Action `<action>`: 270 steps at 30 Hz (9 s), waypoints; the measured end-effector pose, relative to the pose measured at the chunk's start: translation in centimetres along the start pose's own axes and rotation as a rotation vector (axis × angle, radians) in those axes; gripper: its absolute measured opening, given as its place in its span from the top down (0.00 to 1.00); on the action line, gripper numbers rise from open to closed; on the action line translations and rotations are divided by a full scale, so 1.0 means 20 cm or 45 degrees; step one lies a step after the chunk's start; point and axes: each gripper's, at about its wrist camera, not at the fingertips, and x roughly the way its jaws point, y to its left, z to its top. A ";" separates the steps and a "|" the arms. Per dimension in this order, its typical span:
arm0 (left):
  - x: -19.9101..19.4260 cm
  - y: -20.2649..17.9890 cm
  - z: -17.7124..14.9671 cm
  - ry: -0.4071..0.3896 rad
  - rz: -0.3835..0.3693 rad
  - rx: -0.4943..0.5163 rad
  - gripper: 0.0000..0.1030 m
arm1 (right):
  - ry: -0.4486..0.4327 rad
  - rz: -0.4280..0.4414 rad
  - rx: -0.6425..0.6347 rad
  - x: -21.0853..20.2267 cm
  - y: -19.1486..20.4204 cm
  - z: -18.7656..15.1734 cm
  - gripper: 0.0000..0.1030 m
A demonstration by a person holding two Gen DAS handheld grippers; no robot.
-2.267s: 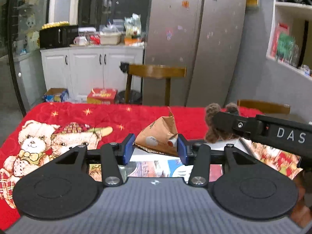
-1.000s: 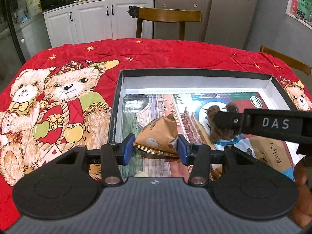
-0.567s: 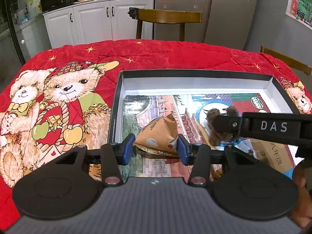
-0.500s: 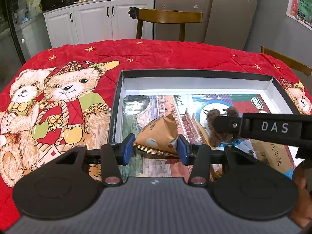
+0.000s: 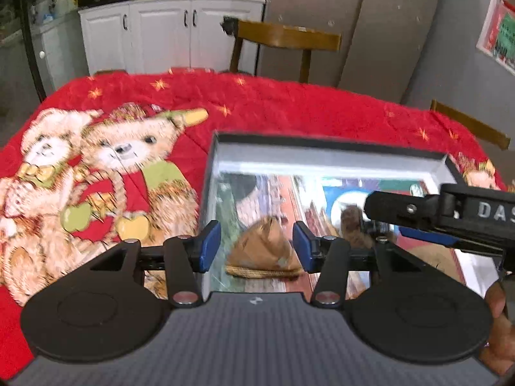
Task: Organize objects
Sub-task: 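Open left tool to release the packet while right tool releases the brown bow in the box, then lift both open tools away from the black box, then grasp the white lace ring with left tool while right tool grasps another brown fuzzy bow, then carry the black-and-white lace scrunchie in left tool while right tool carries the brown bow over the box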
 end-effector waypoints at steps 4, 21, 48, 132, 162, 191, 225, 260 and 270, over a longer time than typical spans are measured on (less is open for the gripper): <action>-0.12 0.03 0.03 -0.123 0.015 -0.021 0.34 | -0.072 0.040 -0.054 -0.08 0.05 0.02 0.18; -0.75 0.04 0.08 -0.357 -0.321 -0.073 0.24 | -0.575 -0.022 -0.392 -0.75 0.27 -0.06 0.00; -1.15 -0.16 -0.65 -0.507 -0.170 0.162 0.23 | -0.731 -0.058 -0.296 -1.09 0.03 -0.53 0.00; -0.60 -0.03 -0.89 -0.477 0.221 0.158 0.88 | -0.525 -0.314 -0.218 -0.60 -0.34 -0.70 0.65; -0.72 -0.05 -0.82 -0.618 0.116 0.120 0.88 | -0.557 -0.060 -0.179 -0.70 -0.24 -0.68 0.65; -0.70 -0.44 -0.44 -0.574 -0.085 0.036 0.88 | -0.384 -0.027 -0.186 -0.63 -0.16 -0.21 0.65; -0.05 -0.46 -0.36 -0.134 -0.124 0.067 0.88 | -0.102 -0.041 -0.099 -0.31 -0.37 -0.17 0.65; -0.06 -0.46 -0.38 -0.177 -0.057 0.093 0.88 | -0.049 -0.063 -0.143 -0.28 -0.35 -0.19 0.64; -0.08 -0.43 -0.38 -0.170 -0.091 0.077 0.87 | -0.035 -0.020 -0.118 -0.31 -0.34 -0.18 0.53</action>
